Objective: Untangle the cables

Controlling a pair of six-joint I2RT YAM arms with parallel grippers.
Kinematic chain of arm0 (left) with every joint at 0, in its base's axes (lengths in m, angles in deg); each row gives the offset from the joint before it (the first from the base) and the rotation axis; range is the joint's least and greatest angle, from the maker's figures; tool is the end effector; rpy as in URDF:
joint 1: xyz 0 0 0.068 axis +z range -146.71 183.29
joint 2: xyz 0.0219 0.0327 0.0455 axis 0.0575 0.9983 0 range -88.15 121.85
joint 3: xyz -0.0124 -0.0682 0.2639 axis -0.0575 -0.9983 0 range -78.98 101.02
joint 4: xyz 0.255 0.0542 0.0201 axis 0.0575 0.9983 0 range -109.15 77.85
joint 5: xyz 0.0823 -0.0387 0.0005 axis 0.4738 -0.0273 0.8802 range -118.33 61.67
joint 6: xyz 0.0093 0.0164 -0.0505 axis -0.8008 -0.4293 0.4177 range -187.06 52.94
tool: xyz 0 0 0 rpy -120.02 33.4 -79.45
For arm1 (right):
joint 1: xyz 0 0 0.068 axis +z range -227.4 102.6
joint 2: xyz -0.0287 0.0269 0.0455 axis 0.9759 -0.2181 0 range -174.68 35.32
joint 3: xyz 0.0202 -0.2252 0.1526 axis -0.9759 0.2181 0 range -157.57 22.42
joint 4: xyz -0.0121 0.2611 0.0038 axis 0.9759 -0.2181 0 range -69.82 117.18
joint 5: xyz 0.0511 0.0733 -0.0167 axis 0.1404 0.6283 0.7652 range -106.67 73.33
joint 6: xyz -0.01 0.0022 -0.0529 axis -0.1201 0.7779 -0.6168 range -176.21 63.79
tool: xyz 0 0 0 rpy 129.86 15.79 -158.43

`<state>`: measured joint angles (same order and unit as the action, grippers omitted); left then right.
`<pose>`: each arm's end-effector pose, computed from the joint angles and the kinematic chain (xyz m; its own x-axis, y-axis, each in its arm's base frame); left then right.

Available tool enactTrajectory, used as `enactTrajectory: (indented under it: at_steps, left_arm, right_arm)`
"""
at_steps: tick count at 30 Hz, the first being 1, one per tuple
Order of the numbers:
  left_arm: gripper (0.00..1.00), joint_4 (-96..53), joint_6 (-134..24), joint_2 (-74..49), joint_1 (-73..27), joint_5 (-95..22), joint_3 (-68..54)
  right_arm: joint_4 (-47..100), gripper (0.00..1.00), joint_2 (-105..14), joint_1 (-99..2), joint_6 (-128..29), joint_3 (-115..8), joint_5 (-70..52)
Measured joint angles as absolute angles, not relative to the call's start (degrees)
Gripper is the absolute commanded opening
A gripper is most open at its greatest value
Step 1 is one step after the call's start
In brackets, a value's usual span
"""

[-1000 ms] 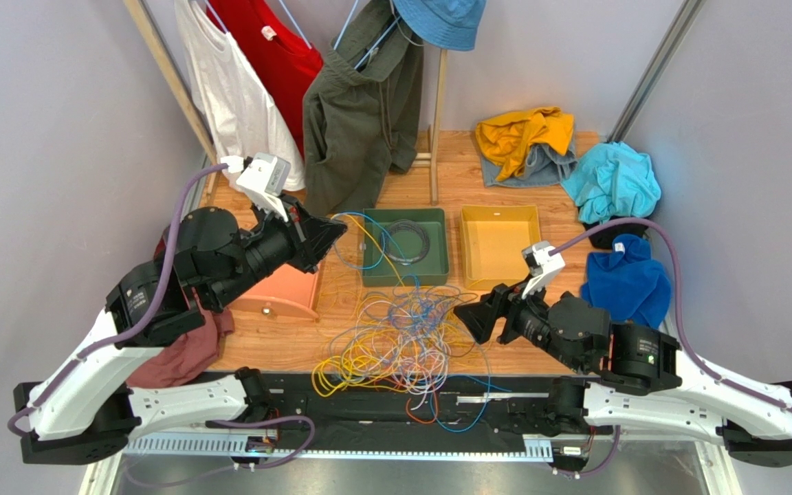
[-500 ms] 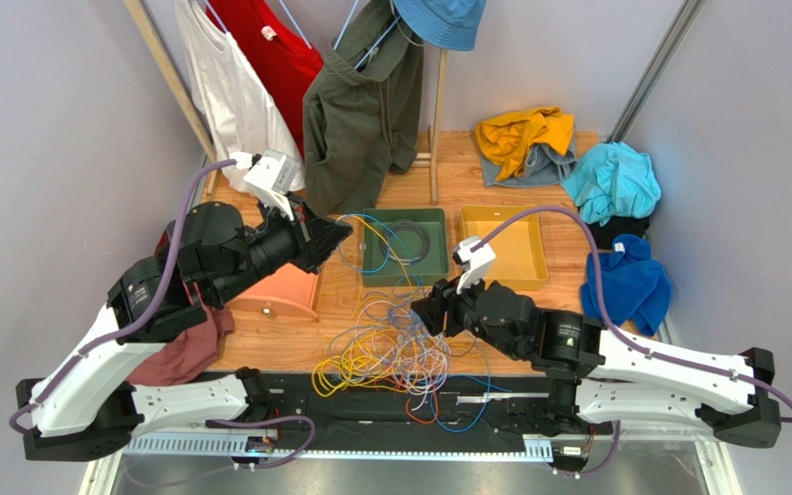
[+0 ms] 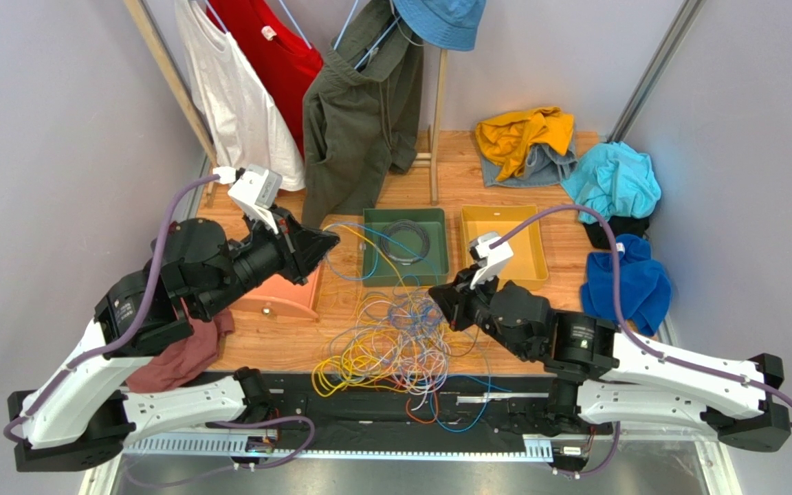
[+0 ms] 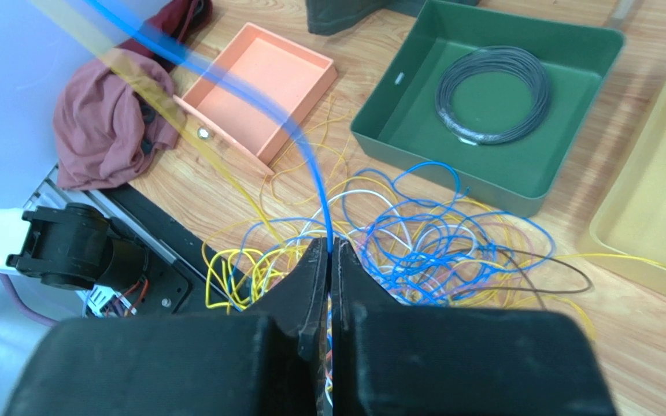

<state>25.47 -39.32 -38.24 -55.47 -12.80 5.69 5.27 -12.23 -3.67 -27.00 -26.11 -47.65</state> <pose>0.0724 -0.1010 0.4859 -0.3985 -0.2079 -0.8933 0.5667 0.7101 -0.4180 0.0690 0.1709 0.3351 -0.4232 0.0432 -0.9050 -0.5520 0.7798 0.2954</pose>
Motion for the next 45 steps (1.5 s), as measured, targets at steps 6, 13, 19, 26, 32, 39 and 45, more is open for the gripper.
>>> enactTrajectory:
  at_steps: [6,13,19,26,32,39,45]
  left_arm:
    - [0.93,23.98,-36.26,-44.34,-55.47,-11.05,-6.73]
    - [0.88,22.04,-31.29,-49.17,-55.47,-10.62,-22.66]
    - [0.83,17.07,-27.64,-52.41,-55.47,-13.46,-32.69]
    - [0.79,11.48,-23.4,-55.07,-55.47,-16.76,-40.58]
    - [0.77,7.52,-19.05,-58.09,-55.47,-20.98,-49.13]
    - [0.77,7.87,-16.13,-61.17,-55.47,-22.7,-54.64]
    - [0.77,8.09,-16.02,-62.72,-55.47,-22.49,-54.64]
  right_arm:
    - [-1.84,0.0,-10.06,-3.67,-29.08,-35.2,-49.91]
    - [-5.25,0.0,-12.55,-3.67,-34.63,-53.17,-55.68]
    - [-8.76,0.0,-21.78,-3.67,-41.71,-70.72,-62.85]
    - [-9.73,0.0,-30.43,-7.49,-48.55,-81.87,-70.08]
    - [-11.91,0.0,-29.69,-21.22,-43.61,-71.48,-65.95]
    - [-13.31,0.0,-28.6,-36.23,-36.38,-56.4,-57.16]
    - [-11.08,0.0,-29.17,-41.17,-34.08,-51.81,-53.29]
